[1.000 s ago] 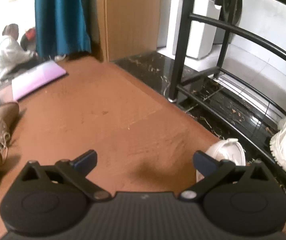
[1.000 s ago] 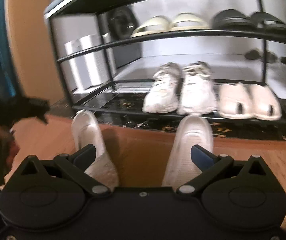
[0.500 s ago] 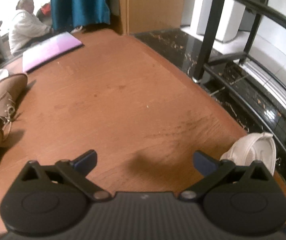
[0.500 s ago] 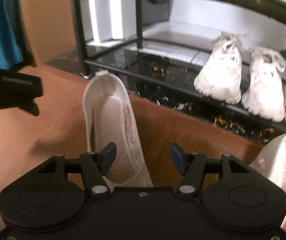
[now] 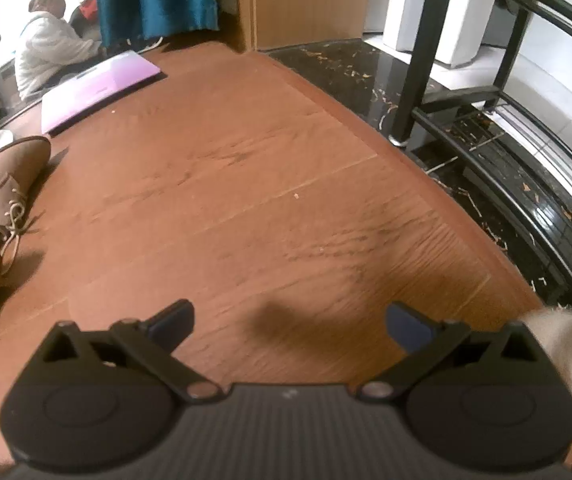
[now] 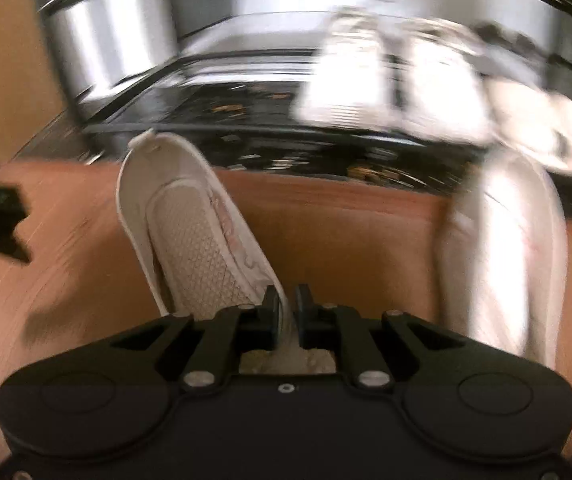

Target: Organize scattered shoes

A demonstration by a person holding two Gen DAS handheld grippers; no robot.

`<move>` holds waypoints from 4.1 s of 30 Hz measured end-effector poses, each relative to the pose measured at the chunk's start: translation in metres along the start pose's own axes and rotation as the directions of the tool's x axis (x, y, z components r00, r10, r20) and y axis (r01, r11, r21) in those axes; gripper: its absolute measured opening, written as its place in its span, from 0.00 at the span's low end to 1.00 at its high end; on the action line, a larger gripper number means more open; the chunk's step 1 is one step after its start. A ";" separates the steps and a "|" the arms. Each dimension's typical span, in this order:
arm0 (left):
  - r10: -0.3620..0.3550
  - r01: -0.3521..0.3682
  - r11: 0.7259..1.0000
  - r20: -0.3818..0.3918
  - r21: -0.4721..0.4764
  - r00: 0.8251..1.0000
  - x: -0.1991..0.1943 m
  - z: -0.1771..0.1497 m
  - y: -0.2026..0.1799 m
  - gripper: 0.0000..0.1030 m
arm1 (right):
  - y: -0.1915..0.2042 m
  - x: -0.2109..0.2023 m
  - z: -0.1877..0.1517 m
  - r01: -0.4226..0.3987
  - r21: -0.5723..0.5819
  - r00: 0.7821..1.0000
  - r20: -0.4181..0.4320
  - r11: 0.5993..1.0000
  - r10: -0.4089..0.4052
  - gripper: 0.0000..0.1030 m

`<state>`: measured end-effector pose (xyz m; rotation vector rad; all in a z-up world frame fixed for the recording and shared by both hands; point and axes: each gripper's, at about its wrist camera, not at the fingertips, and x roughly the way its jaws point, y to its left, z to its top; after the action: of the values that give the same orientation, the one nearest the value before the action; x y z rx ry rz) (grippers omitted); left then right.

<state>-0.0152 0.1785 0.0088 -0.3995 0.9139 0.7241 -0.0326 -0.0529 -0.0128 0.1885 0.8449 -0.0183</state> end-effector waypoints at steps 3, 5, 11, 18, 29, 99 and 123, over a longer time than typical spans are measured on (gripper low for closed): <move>-0.007 0.007 1.000 -0.003 0.010 1.000 -0.002 0.000 0.000 0.99 | -0.037 -0.011 -0.006 0.050 0.238 0.999 -0.016 0.970 -0.048 0.09; -0.014 0.014 1.000 0.001 0.025 1.000 -0.003 -0.001 -0.002 0.99 | -0.056 -0.017 -0.011 0.063 0.329 0.998 -0.022 0.942 -0.060 0.09; -0.025 0.025 0.999 0.008 0.044 1.000 -0.006 -0.001 -0.004 0.99 | -0.075 -0.038 -0.004 -0.028 0.240 1.000 0.018 0.970 0.024 0.44; -0.025 0.023 0.995 0.016 0.096 1.000 -0.006 -0.003 -0.014 0.99 | -0.091 -0.060 0.007 -0.056 -0.028 0.988 0.140 0.998 0.060 0.70; -0.022 0.018 0.989 0.021 0.149 1.000 -0.002 -0.007 -0.025 0.99 | -0.059 -0.005 0.004 -0.018 -0.185 1.000 0.016 0.982 0.021 0.47; -0.105 0.097 0.952 0.012 0.289 0.994 -0.006 -0.015 -0.051 0.99 | -0.094 -0.034 0.036 -0.192 -0.275 0.979 0.011 0.942 0.203 0.55; -0.022 0.019 0.982 0.013 0.185 1.000 0.012 -0.002 -0.039 0.99 | -0.026 0.009 0.047 -0.245 -0.295 0.938 0.168 0.923 0.303 0.06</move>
<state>0.0163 0.1547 -0.0023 -0.2382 0.9534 0.6164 0.0061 -0.0864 0.0072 0.0447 0.5944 0.3363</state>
